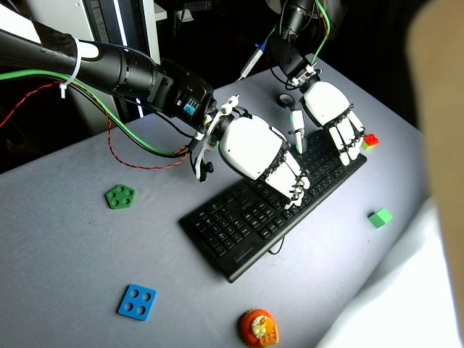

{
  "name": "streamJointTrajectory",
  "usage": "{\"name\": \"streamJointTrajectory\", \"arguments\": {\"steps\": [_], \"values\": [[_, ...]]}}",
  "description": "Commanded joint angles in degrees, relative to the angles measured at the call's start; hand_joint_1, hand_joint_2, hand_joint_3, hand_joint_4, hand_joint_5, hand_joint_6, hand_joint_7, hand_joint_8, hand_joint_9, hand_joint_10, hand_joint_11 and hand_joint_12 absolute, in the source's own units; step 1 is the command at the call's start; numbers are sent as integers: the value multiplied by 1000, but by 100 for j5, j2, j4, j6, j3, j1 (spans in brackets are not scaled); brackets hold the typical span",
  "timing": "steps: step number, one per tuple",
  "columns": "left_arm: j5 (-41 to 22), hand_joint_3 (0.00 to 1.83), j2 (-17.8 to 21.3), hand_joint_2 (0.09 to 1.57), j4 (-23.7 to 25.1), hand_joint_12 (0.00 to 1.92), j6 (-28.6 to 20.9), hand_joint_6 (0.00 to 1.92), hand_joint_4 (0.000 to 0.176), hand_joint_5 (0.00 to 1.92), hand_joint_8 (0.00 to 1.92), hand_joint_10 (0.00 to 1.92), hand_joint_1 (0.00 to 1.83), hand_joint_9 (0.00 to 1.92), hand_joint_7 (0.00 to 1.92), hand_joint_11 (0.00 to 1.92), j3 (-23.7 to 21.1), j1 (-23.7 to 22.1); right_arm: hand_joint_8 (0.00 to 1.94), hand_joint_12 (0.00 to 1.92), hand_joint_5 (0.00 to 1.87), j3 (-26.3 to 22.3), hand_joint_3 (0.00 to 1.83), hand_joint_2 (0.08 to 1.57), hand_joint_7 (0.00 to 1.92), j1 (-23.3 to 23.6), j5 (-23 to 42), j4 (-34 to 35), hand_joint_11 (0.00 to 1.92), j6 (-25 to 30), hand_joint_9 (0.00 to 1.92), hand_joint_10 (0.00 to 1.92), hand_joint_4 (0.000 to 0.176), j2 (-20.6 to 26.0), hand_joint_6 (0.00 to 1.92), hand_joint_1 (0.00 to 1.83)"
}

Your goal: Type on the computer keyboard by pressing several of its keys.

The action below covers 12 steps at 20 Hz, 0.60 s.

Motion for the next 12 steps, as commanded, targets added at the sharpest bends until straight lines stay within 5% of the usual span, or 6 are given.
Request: {"name": "streamJointTrajectory", "arguments": {"steps": [1, 3, 9, 10, 12], "values": [[-521, 0, -3, 1167, 249, 865, 92, 0, 63, 136, 3, 2, 715, 261, 188, 0, 37, -20, 1, 1275, 427, 13, 2, 1136, 455, 66, 376, -469, 0, 49, 354, 217, 0, 6, 8, 158], [-519, 0, 0, 1167, 250, 853, 77, 0, 67, 123, 0, 0, 706, 245, 174, 0, 36, -41, 0, 1237, 419, 13, 1, 1136, 438, 66, 374, -471, 0, 49, 340, 206, 0, 5, 4, 144], [-58, 0, 212, 1122, 247, 913, -60, 9, 57, 181, 5, 4, 263, 281, 232, 0, 3, -326, 6, 1217, 428, -31, 1, 1137, 453, 159, 352, -471, 0, 44, 340, 200, 0, 119, 8, 139], [-30, 0, 230, 1074, 247, 852, -62, 0, 59, 170, 0, 0, 20, 252, 212, 0, -6, -360, 7, 1245, 419, -60, 1, 1138, 465, 183, 346, -471, 0, 44, 347, 200, 0, 156, 4, 116], [91, 0, 284, 1074, 246, 853, -85, 4, 57, 179, 2, 0, 4, 250, 213, 0, -34, -436, 11, 1243, 427, -173, 0, 1136, 477, 245, 317, -470, 0, 39, 351, 200, 0, 257, 7, 118]]}}
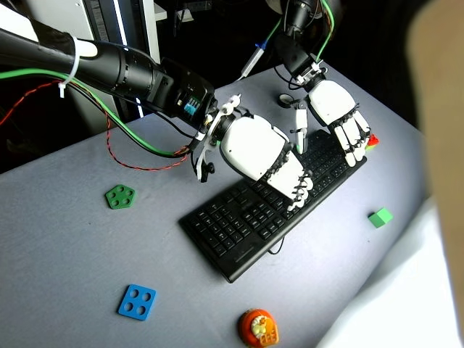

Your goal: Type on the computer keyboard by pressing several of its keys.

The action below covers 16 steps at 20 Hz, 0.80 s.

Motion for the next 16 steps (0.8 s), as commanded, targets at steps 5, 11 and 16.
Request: {"name": "streamJointTrajectory", "arguments": {"steps": [5, 11, 16], "values": [[59, 0, 303, 1064, 303, 892, -240, 6, 60, 187, 4, 5, 13, 265, 227, 0, -127, -175, 2, 1250, 414, -296, 0, 1133, 462, 120, 243, -454, 0, -75, 363, 198, 0, 312, 1, 135], [584, 0, 910, 1053, 140, 847, -230, 5, 59, 198, 5, 5, 0, 265, 231, 0, -573, -432, 7, 1239, 400, -691, 0, 1133, 446, 179, -192, -453, 0, -334, 351, 187, 0, 836, 9, 110], [1093, 5, 1307, 1097, 3, 975, 139, 16, 55, 285, 17, 18, 11, 325, 336, 0, -864, -798, 38, 1280, 587, -1013, 0, 1127, 675, 219, -692, -453, 0, -660, 480, 285, 0, 1305, 92, 138]]}}
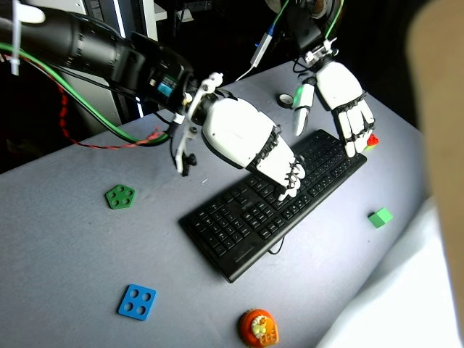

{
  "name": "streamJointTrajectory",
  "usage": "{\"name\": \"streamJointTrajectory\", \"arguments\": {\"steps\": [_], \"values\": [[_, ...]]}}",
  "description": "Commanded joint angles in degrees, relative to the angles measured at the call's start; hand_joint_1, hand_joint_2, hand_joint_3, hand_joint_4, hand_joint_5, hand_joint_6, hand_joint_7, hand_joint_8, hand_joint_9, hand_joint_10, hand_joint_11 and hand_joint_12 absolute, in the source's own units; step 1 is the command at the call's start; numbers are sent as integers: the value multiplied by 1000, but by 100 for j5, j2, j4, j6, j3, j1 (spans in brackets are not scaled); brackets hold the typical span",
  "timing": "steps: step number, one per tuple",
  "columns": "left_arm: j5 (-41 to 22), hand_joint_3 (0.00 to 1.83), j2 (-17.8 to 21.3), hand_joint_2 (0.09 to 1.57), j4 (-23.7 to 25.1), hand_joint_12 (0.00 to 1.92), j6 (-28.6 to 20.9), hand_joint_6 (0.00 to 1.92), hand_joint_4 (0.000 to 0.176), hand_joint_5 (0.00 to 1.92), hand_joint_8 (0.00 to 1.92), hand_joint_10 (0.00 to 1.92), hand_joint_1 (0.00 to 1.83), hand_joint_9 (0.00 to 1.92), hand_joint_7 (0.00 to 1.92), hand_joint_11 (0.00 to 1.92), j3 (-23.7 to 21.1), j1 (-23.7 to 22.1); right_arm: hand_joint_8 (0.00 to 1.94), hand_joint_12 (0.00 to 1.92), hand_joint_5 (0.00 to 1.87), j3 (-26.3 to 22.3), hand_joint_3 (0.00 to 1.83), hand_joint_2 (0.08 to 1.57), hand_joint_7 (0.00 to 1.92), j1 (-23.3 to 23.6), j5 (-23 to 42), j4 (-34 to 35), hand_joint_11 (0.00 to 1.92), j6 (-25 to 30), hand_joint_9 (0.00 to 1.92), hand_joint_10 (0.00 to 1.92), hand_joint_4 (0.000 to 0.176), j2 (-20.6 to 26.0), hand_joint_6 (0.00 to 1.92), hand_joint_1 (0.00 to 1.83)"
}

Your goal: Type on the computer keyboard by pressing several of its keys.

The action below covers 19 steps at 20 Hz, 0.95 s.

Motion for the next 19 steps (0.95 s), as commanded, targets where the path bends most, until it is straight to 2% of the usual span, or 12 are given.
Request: {"name": "streamJointTrajectory", "arguments": {"steps": [1, 4, 5, 7, 8, 10, 14, 15, 16, 17, 18, 19], "values": [[-344, 5, 90, 1109, 240, 1045, 42, 17, 58, 316, 21, 23, 20, 368, 402, 0, -15, -98, 33, 1358, 638, -75, 0, 1127, 741, 98, 182, -422, 0, -20, 507, 394, 0, 69, 133, 150], [-207, 3, 181, 1206, 138, 1151, 242, 28, 38, 594, 20, 43, 17, 590, 677, 88, -67, -286, 270, 1699, 826, -220, 2, 1140, 985, 147, 82, -421, 156, -61, 623, 1045, 0, 258, 501, 181], [-191, 6, 196, 1256, 133, 1241, 260, 54, 8, 746, 66, 110, 28, 740, 843, 153, -78, -312, 550, 1802, 840, -251, 3, 1149, 975, 147, 69, -421, 288, -75, 669, 1238, 0, 295, 696, 189], [-135, 1, 238, 1325, 132, 1406, 283, 46, 0, 926, 165, 630, 93, 778, 1011, 315, -110, -326, 1035, 1911, 929, -297, 12, 1191, 980, 163, 68, -420, 495, -97, 790, 1525, 0, 352, 875, 186], [-111, 3, 261, 1351, 132, 1524, 300, 123, 0, 968, 583, 1003, 174, 679, 901, 356, -127, -329, 1154, 1919, 999, -317, 19, 1221, 1050, 184, 68, -412, 637, -101, 898, 1641, 0, 382, 929, 210], [-106, 2, 296, 1374, 132, 1656, 321, 663, 0, 839, 1145, 1370, 286, 654, 810, 385, -148, -329, 1267, 1921, 1041, -342, 25, 1277, 1147, 230, 39, -298, 816, -149, 1021, 1761, 0, 423, 1093, 217], [-51, 1, 394, 1383, 133, 1736, 363, 1095, 0, 804, 1245, 1496, 414, 801, 923, 529, -183, -329, 1543, 1921, 967, -364, 38, 1376, 1176, 262, 22, -225, 1063, -176, 1148, 1921, 0, 456, 1396, 211], [-42, 21, 423, 1342, 133, 1743, 367, 1498, 119, 636, 1239, 1492, 694, 812, 924, 547, -190, -326, 1551, 1921, 934, -377, 37, 1381, 1145, 278, 22, -225, 1038, -177, 1112, 1921, 0, 464, 1387, 238], [-42, 21, 440, 1373, 133, 1729, 367, 1330, 0, 713, 1229, 1475, 462, 824, 930, 556, -194, -326, 1557, 1921, 927, -388, 32, 1375, 1135, 289, 22, -225, 1021, -177, 1093, 1921, 0, 470, 1390, 269], [-36, 13, 457, 1382, 133, 1718, 367, 1271, 0, 740, 1237, 1468, 412, 812, 919, 551, -198, -326, 1556, 1921, 926, -400, 29, 1371, 1129, 302, 46, -225, 964, -183, 1067, 1921, 0, 477, 1398, 292], [-33, 8, 475, 1343, 133, 1712, 367, 1524, 124, 630, 1259, 1477, 701, 812, 922, 551, -204, -328, 1571, 1921, 912, -411, 27, 1370, 1123, 316, 71, -225, 925, -186, 1055, 1921, 0, 485, 1402, 309], [-33, 5, 486, 1336, 133, 1724, 367, 1575, 166, 607, 1255, 1478, 761, 813, 916, 558, -210, -334, 1592, 1921, 897, -415, 25, 1369, 1112, 321, 71, -225, 912, -187, 1044, 1921, 0, 495, 1404, 313]]}}
